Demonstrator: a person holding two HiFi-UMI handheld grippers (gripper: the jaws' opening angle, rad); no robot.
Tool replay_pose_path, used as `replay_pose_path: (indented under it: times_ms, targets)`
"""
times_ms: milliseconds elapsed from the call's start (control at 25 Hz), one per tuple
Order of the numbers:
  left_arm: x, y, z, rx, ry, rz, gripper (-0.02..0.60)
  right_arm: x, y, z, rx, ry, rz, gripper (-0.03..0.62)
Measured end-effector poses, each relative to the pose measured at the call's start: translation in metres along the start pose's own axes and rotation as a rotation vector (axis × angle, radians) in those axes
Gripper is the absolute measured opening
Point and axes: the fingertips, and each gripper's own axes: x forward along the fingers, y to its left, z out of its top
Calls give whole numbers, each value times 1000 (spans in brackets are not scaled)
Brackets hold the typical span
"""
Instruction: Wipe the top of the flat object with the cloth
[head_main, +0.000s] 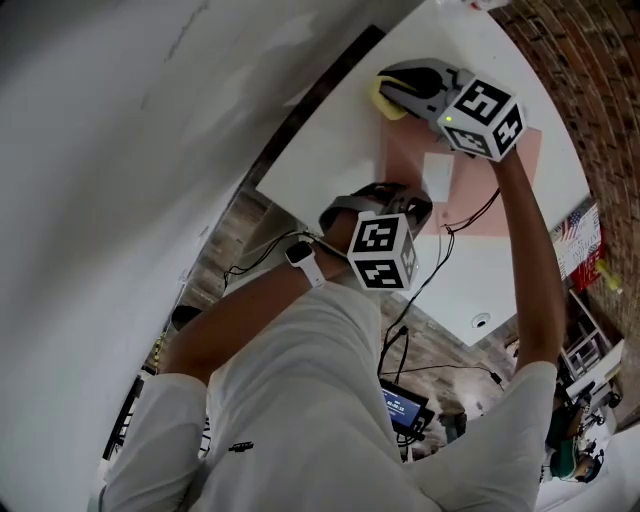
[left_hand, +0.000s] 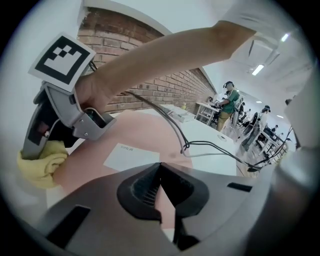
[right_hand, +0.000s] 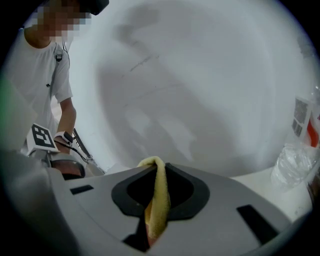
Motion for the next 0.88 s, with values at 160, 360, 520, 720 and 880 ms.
replay_pose_path:
  times_ms: [160, 360, 520, 720, 880]
  targets:
    - [-24, -6, -4, -73, -41, 21, 17, 0, 0, 14, 37, -40, -126, 48]
    - [-67, 2, -16, -200, -92, 91, 17, -3, 9, 23, 154, -72, -281, 49]
    - [-102, 12, -36, -251, -101, 145, 17, -7, 20, 16, 264, -77, -406, 51]
    - [-140, 20, -52, -278, -103, 184, 17, -22, 36, 24, 503, -269, -510, 49]
    - [-164, 31, -60, -310, -110, 216, 17, -24, 41, 22, 712, -401, -604, 49]
